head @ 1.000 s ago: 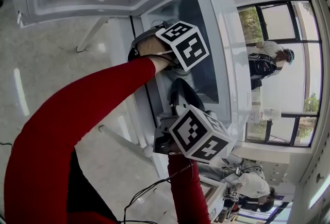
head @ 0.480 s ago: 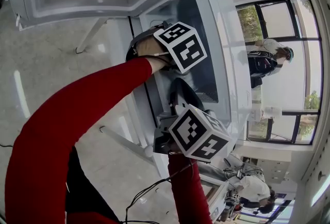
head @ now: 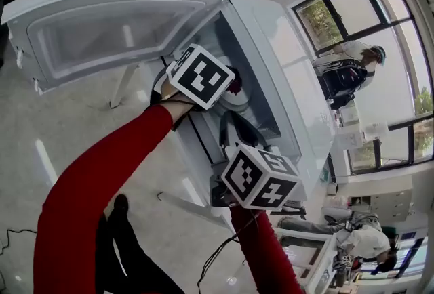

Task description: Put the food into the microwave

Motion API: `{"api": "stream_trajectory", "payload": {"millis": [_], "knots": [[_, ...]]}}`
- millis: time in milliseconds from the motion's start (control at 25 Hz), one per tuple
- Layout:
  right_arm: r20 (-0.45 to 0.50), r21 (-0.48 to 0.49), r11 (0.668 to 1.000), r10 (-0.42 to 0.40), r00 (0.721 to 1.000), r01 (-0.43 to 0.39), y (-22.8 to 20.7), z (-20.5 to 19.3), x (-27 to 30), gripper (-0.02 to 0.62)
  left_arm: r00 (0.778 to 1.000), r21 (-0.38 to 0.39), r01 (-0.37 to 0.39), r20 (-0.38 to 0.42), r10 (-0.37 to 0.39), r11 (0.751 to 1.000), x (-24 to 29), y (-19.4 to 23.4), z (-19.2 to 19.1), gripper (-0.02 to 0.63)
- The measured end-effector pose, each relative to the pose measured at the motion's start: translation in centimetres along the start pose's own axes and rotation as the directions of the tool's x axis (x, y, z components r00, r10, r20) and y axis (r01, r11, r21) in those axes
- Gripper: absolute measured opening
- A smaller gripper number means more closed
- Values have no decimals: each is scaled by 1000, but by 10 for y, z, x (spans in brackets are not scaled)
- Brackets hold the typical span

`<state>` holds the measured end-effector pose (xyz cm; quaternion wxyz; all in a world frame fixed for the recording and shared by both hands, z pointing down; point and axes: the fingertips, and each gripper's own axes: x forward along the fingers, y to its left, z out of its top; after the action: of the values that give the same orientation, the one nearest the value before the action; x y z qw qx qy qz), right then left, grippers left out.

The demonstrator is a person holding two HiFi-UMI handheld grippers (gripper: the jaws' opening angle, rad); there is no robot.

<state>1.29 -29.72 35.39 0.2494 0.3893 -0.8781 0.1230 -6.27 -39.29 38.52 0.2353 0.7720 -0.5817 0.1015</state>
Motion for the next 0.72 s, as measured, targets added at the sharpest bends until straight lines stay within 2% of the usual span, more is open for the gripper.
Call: {"api": "stream_trajectory", "payload": {"millis": [80, 160, 240, 440, 720], "knots": [[20, 40, 999, -6, 1000, 5, 30, 26, 44, 14, 997, -21, 79, 11, -78, 997, -4, 45, 8, 11], [36, 86, 996, -4, 999, 1, 70, 57, 93, 14, 985, -27, 160, 62, -158, 987, -15, 101, 25, 11], [56, 119, 993, 17, 998, -23, 99, 77, 111, 14, 971, -55, 217, 117, -209, 975, -37, 132, 34, 11], [117, 164, 982, 78, 990, -97, 127, 90, 77, 14, 926, -200, 330, 255, -277, 922, -107, 133, 33, 11], [204, 241, 954, 129, 970, -178, 148, 96, 34, 14, 888, -242, 409, 328, -322, 880, -185, 120, 32, 11]]}}
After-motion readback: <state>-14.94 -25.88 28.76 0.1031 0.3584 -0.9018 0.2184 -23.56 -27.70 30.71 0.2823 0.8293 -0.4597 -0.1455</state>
